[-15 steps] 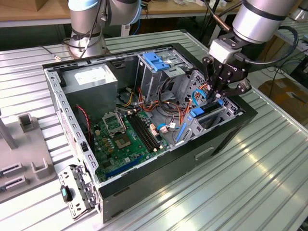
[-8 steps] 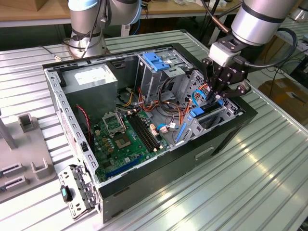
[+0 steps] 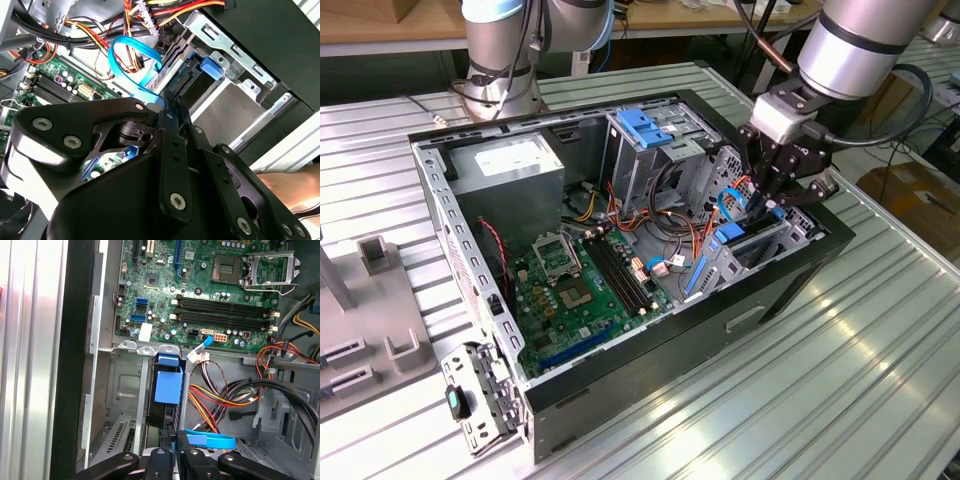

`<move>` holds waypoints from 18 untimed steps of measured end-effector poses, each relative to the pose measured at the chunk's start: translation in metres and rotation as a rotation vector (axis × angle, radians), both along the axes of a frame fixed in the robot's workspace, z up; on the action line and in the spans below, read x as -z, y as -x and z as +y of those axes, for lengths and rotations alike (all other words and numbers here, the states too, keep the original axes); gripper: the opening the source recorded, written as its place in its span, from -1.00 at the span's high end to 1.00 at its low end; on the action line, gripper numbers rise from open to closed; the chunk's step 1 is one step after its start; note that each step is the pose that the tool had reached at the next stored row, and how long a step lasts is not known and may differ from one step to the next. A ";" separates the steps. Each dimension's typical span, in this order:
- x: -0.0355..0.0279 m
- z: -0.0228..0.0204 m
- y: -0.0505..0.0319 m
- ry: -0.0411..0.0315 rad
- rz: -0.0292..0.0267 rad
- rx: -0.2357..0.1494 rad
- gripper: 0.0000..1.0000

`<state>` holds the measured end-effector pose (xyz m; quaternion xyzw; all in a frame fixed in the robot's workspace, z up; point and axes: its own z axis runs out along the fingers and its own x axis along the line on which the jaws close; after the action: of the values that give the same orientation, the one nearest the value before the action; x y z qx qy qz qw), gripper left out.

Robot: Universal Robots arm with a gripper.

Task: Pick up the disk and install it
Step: 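Insert the first disk wire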

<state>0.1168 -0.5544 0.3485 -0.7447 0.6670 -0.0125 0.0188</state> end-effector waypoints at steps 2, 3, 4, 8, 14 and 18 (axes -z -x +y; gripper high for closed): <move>0.0012 0.0000 0.0001 -0.0016 -0.0002 0.000 0.68; 0.0019 0.0000 0.0002 -0.0014 -0.0002 0.000 0.68; 0.0026 0.0000 0.0002 -0.0013 -0.0005 0.000 0.68; 0.0033 0.0000 0.0003 -0.0016 -0.0005 0.000 0.68; 0.0056 0.0000 0.0006 -0.0017 -0.0005 0.000 0.68; 0.0066 -0.0001 0.0007 -0.0014 -0.0005 0.000 0.68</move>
<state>0.1161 -0.5545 0.3419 -0.7447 0.6670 -0.0122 0.0195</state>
